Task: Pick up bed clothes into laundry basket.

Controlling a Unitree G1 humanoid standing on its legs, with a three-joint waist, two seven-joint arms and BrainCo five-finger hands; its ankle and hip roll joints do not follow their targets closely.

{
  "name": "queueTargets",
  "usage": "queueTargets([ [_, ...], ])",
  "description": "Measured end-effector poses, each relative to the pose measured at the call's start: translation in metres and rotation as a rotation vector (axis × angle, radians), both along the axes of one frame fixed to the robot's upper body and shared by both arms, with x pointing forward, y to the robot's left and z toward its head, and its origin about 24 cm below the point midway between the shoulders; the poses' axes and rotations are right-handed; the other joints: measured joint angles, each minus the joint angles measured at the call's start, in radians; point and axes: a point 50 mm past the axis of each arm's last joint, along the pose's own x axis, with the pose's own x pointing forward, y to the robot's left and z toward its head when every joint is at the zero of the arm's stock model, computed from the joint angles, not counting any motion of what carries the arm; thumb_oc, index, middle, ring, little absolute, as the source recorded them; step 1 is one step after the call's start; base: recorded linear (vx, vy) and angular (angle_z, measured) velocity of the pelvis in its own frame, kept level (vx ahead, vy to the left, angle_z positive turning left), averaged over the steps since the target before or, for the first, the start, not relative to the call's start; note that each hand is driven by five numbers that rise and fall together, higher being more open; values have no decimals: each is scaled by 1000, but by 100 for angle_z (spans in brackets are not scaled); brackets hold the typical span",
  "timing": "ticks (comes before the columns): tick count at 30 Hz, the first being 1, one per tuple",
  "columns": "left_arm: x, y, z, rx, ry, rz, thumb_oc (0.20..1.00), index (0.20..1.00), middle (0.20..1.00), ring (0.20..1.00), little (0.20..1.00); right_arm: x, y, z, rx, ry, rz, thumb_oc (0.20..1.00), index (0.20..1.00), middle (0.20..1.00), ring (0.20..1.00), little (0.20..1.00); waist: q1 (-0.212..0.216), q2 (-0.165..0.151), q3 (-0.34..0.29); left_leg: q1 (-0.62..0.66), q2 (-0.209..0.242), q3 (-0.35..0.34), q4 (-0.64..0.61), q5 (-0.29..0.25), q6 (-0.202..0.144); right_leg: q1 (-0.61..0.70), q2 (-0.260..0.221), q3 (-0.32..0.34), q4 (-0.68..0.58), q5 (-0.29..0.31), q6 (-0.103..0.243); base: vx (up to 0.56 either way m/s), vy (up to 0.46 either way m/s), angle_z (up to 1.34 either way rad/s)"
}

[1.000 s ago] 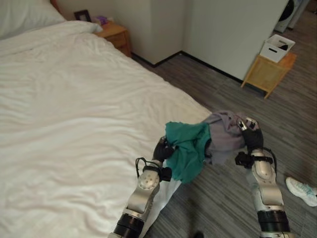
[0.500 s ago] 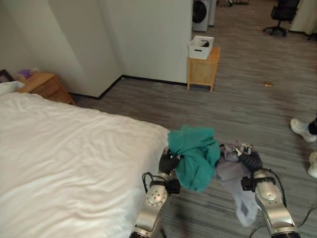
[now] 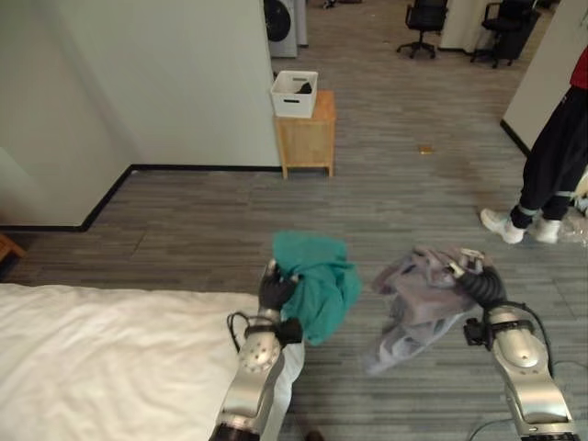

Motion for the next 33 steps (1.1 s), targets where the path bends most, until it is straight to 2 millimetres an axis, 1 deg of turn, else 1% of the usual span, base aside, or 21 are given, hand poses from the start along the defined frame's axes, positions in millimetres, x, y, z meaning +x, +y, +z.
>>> queueTargets([
  [1,2,-23,1,1,1,-86,200,200,200,200,200,0,-16,1,7,0,-85,200,200,200,200,200,-8,57,-10,-2,36,-44,-25,5,-21,-104,-21,-38,-192,2,-45,281,-338,43],
  [3,5,-35,3,-12,0,-126,200,200,200,200,200,-4,-23,-1,9,13,-117,200,200,200,200,200,-38,87,-5,14,56,-102,-52,14,-38,-130,-24,-62,-529,67,-102,402,-481,76],
  [6,4,-37,-9,-11,52,-128,200,200,200,200,200,-11,-25,-10,17,49,-135,200,200,200,200,200,-72,61,-3,83,67,-153,-74,-35,-97,-156,-62,-91,-964,262,-120,398,-404,65],
  [9,-6,-29,-24,-3,107,-107,200,200,200,200,200,-16,-26,-16,25,64,-160,200,200,200,200,200,-86,26,-2,177,67,-176,-94,-88,-166,-194,-136,-138,-914,268,-106,422,-309,37],
  [10,-11,-29,-30,-8,136,-104,200,200,200,200,200,-20,-29,-22,15,89,-168,200,200,200,200,200,-69,5,-20,242,89,-189,-114,-121,-194,-181,-135,-159,-864,333,-94,522,-355,16],
  [12,-12,-31,-32,-17,155,-103,200,200,200,200,200,-21,-37,-25,-22,112,-193,200,200,200,200,200,-60,46,-26,288,161,-211,-133,-133,-172,-184,-91,-189,-756,370,-107,403,-304,28],
  [13,-11,-36,-28,-21,137,-119,200,200,200,200,200,-19,-39,-25,-37,115,-202,200,200,200,200,200,-69,57,-32,293,193,-202,-75,-59,-174,-168,-53,-192,-723,402,-200,528,-506,34],
  [14,-11,-33,-28,-23,138,-108,200,200,200,200,200,-16,-38,-26,-24,121,-203,200,200,200,200,200,-63,52,-29,266,212,-198,14,-24,-191,-143,-38,-198,-722,380,-208,376,-501,-3],
  [16,-8,-27,-29,-27,142,-76,200,200,200,200,200,-11,-25,-25,15,109,-175,200,200,200,200,200,-53,2,10,82,256,-270,489,187,-205,-8,-18,-193,-774,351,-272,134,-258,-19],
  [17,-7,-28,-27,-26,133,-81,200,200,200,200,200,-13,-25,-23,11,102,-171,200,200,200,200,200,-53,-3,14,7,255,-313,651,212,-223,35,-21,-207,-807,367,-257,172,-214,-16],
  [18,-8,-24,-26,-26,125,-71,200,200,200,200,200,-12,-21,-22,8,99,-150,200,200,200,200,200,-39,-12,15,-49,235,-321,707,160,-268,92,-16,-204,-848,350,-266,309,-316,-9],
  [19,-7,-28,-22,-31,103,-81,200,200,200,200,200,-16,-26,-23,-18,104,-148,200,200,200,200,200,-57,-3,13,-195,204,-327,771,129,-259,171,3,-229,-905,300,-257,216,-192,-22],
  [20,-8,-28,-19,-32,84,-82,200,200,200,200,200,-17,-27,-24,-18,109,-154,200,200,200,200,200,-52,-9,11,-266,182,-303,782,101,-209,180,5,-225,-924,280,-237,384,-204,-38],
  [21,-8,-28,-16,-38,74,-78,200,200,200,200,200,-16,-26,-24,-19,110,-147,200,200,200,200,200,-32,-14,12,-328,161,-265,730,85,-180,195,4,-246,-942,277,-193,259,-101,-88],
  [22,-7,-27,-15,-40,72,-72,200,200,200,200,200,-14,-23,-24,-16,112,-135,200,200,200,200,200,-22,-13,17,-359,149,-235,679,86,-182,191,7,-274,-940,313,-197,466,-119,-88],
  [23,-8,-21,-20,-31,90,-55,200,200,200,200,200,-17,-21,-28,-28,143,-117,200,200,200,200,200,-27,6,15,-355,124,-197,487,83,-183,241,47,-296,-976,281,-249,557,-45,-60],
  [26,-11,-15,-26,-25,113,-43,200,200,200,200,200,-20,-19,-36,-71,188,-97,200,200,200,200,200,-23,54,16,-287,103,-109,-4,127,-139,337,145,-295,-1024,215,-230,559,-95,-33],
  [27,-11,-15,-26,-34,114,-35,200,200,200,200,200,-20,-19,-36,-78,191,-97,200,200,200,200,200,-24,59,18,-284,105,-91,-59,136,-132,349,165,-303,-1023,223,-255,567,-133,-6],
  [29,-15,-10,-34,-24,142,-21,200,200,200,200,200,-18,-10,-46,-72,223,-76,200,200,200,200,200,-7,50,35,-356,122,-76,-38,159,-136,414,176,-311,-1024,132,-228,763,-154,17],
  [31,-22,-5,-41,-29,174,1,200,200,200,200,200,-19,-6,-49,-68,237,-64,200,200,200,200,200,6,43,45,-357,120,-64,-22,173,-115,472,178,-317,-1024,116,-216,641,-87,13],
  [33,-41,3,-53,-53,235,53,200,200,200,200,200,-20,2,-53,-55,250,-44,200,200,200,200,200,39,50,40,-281,76,-73,9,180,-91,583,158,-280,-1014,70,-156,468,-52,-23],
])
